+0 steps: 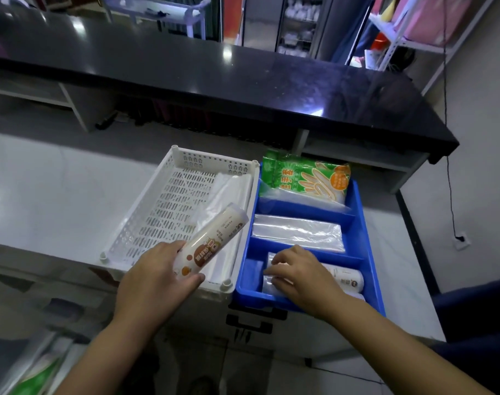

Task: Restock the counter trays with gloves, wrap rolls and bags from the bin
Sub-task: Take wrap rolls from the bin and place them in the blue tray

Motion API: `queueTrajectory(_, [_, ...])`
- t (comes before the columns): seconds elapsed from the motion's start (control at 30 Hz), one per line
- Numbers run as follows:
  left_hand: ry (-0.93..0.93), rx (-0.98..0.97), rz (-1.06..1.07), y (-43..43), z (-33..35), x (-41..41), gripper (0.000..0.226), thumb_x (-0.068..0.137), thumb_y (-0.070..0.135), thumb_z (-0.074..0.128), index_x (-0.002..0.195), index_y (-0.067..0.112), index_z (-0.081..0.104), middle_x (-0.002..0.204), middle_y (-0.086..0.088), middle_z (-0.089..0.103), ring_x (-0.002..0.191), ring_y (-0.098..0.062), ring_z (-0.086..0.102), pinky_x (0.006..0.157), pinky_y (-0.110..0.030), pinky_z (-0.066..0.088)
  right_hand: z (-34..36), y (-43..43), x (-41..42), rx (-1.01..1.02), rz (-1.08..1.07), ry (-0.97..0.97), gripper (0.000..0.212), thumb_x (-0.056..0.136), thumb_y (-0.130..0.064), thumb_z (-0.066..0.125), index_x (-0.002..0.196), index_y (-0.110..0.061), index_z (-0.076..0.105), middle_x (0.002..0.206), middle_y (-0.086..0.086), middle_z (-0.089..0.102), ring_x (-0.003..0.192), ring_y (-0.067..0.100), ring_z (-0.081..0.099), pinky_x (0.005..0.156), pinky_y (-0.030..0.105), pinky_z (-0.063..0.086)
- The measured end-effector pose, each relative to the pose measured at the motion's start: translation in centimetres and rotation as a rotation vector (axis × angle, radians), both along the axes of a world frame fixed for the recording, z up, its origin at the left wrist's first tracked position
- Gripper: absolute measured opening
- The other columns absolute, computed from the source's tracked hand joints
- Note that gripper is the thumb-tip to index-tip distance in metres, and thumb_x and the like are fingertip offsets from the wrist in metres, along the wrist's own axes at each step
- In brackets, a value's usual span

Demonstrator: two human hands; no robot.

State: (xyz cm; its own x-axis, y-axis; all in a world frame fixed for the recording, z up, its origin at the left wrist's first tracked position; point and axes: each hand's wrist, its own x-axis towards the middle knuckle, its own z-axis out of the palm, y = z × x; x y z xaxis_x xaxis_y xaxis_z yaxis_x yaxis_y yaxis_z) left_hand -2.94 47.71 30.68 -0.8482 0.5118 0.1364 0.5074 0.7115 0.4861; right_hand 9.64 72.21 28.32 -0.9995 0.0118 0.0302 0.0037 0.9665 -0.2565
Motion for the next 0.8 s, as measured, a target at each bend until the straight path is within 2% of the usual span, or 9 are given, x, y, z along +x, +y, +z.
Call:
queueTrajectory(0.13, [0.022, -0.003, -0.037, -0.6, 0.7, -1.0, 0.058, 0.063, 0.042, 0.078, 0.115, 0.025, 0.059, 0.09, 0.01, 0.059, 0.074, -0.008, 0.05, 0.05, -0.016, 0.03, -0.3, -0.9, -0.9, 0.044, 0.032, -0.12, 0.036, 0.093, -0.049, 0.035, 0.112, -0.033, 0.061, 0.132, -0.004, 0.048, 0.121, 0.017, 0.035, 0.099, 0.038, 0.032])
queueTrajectory(0.23, [0.034, 0.008, -0.053, -0.7, 0.9, -1.6, 0.058, 0.063, 0.041, 0.077, 0.115, 0.026, 0.058, 0.092, 0.008, 0.061, 0.076, -0.009, 0.052, 0.051, -0.016, 0.03, -0.5, -1.0, -0.8, 0.102, 0.036, -0.118, 0.044, 0.09, -0.054, 0.029, 0.106, -0.031, 0.062, 0.135, -0.004, 0.044, 0.125, 0.019, 0.033, 0.101, 0.041, 0.032])
queueTrajectory(0.37, [0.038, 0.033, -0.068, -0.3, 1.0, -2.2, 0.056, 0.062, 0.039, 0.078, 0.114, 0.026, 0.059, 0.091, 0.009, 0.06, 0.076, -0.01, 0.051, 0.051, -0.017, 0.032, 0.7, -0.7, 0.0, 0.108, -0.015, 0.004, 0.033, 0.08, -0.059, 0.044, 0.094, -0.032, 0.058, 0.13, -0.006, 0.047, 0.122, 0.016, 0.038, 0.101, 0.035, 0.035])
queueTrajectory(0.47, [0.041, 0.031, -0.1, 0.4, 1.0, -2.4, 0.055, 0.063, 0.038, 0.078, 0.113, 0.026, 0.059, 0.089, 0.009, 0.06, 0.074, -0.011, 0.052, 0.05, -0.021, 0.034, 2.4, -0.1, 1.7, -0.025, -0.113, 0.103, 0.029, 0.073, -0.05, 0.063, 0.092, -0.031, 0.052, 0.125, -0.009, 0.052, 0.106, 0.01, 0.053, 0.084, 0.023, 0.046])
queueTrajectory(0.53, [0.039, 0.022, -0.133, 0.9, 1.0, -2.4, 0.055, 0.063, 0.039, 0.077, 0.113, 0.025, 0.059, 0.089, 0.008, 0.06, 0.074, -0.011, 0.052, 0.051, -0.021, 0.034, 3.2, 0.2, 3.1, -0.14, -0.221, 0.21, 0.033, 0.072, -0.045, 0.066, 0.097, -0.031, 0.05, 0.123, -0.012, 0.054, 0.098, 0.005, 0.058, 0.074, 0.019, 0.051])
queueTrajectory(0.6, [0.038, 0.017, -0.174, 1.5, 0.9, -2.2, 0.057, 0.064, 0.039, 0.077, 0.116, 0.023, 0.058, 0.091, 0.008, 0.061, 0.074, -0.01, 0.052, 0.051, -0.02, 0.035, 3.3, 0.4, 4.4, -0.184, -0.33, 0.364, 0.047, 0.072, -0.037, 0.072, 0.11, -0.029, 0.046, 0.12, -0.012, 0.056, 0.097, 0.002, 0.058, 0.076, 0.017, 0.053])
queueTrajectory(0.67, [0.036, 0.009, -0.209, 2.2, 0.9, -2.1, 0.06, 0.066, 0.04, 0.076, 0.119, 0.021, 0.057, 0.093, 0.007, 0.061, 0.075, -0.01, 0.052, 0.053, -0.019, 0.036, 2.9, 0.6, 5.3, -0.233, -0.445, 0.455, 0.068, 0.07, -0.024, 0.079, 0.123, -0.026, 0.037, 0.121, -0.006, 0.055, 0.1, 0.009, 0.059, 0.079, 0.023, 0.054])
queueTrajectory(0.73, [0.018, 0.0, -0.261, 3.1, 1.0, -2.0, 0.059, 0.067, 0.042, 0.075, 0.12, 0.023, 0.056, 0.093, 0.008, 0.059, 0.077, -0.008, 0.052, 0.056, -0.019, 0.04, 2.6, 1.0, 5.9, -0.297, -0.545, 0.447, 0.079, 0.07, -0.021, 0.08, 0.132, -0.024, 0.031, 0.124, 0.0, 0.053, 0.106, 0.013, 0.056, 0.082, 0.029, 0.053])
queueTrajectory(0.8, [-0.005, -0.005, -0.331, 4.2, 1.2, -1.9, 0.053, 0.068, 0.044, 0.072, 0.116, 0.028, 0.056, 0.092, 0.01, 0.059, 0.078, -0.007, 0.053, 0.061, -0.023, 0.047, 2.5, 1.4, 6.2, -0.367, -0.63, 0.39, 0.079, 0.072, -0.027, 0.078, 0.135, -0.025, 0.03, 0.123, -0.008, 0.049, 0.106, 0.009, 0.053, 0.083, 0.028, 0.052])
